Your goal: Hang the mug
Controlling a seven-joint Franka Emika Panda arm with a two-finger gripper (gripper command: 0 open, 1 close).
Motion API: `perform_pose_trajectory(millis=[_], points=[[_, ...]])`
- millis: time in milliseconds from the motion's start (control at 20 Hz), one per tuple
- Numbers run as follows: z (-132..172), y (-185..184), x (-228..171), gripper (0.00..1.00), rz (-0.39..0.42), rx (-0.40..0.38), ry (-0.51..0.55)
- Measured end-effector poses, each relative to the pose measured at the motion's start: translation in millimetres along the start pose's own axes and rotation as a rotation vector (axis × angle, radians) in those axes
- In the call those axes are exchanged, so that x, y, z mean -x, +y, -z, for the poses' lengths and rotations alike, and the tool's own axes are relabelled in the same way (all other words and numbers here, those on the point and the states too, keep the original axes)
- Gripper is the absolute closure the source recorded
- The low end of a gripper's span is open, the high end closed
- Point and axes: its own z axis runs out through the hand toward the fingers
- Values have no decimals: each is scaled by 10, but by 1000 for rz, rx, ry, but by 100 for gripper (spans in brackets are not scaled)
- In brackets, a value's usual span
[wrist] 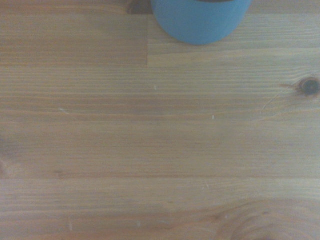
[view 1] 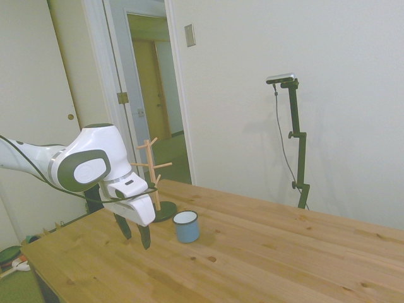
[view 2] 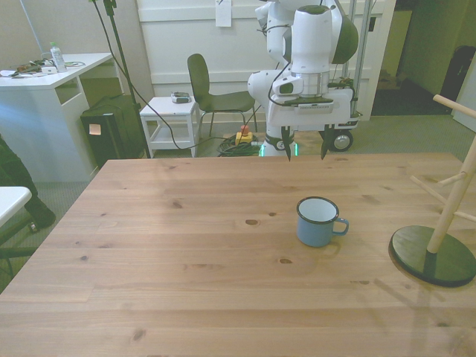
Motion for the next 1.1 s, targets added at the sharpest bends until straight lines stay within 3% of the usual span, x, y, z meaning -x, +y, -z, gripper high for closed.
perform_pose_trajectory(millis=[150, 500, 750, 1100], points=[[-7, 63, -71, 0, -22, -1, -3], [216, 645, -735, 0, -133, -22, 11], [570, 372, -1069, 0, -142, -44, 33], [478, -104, -1486, 0, -186, -38, 14]])
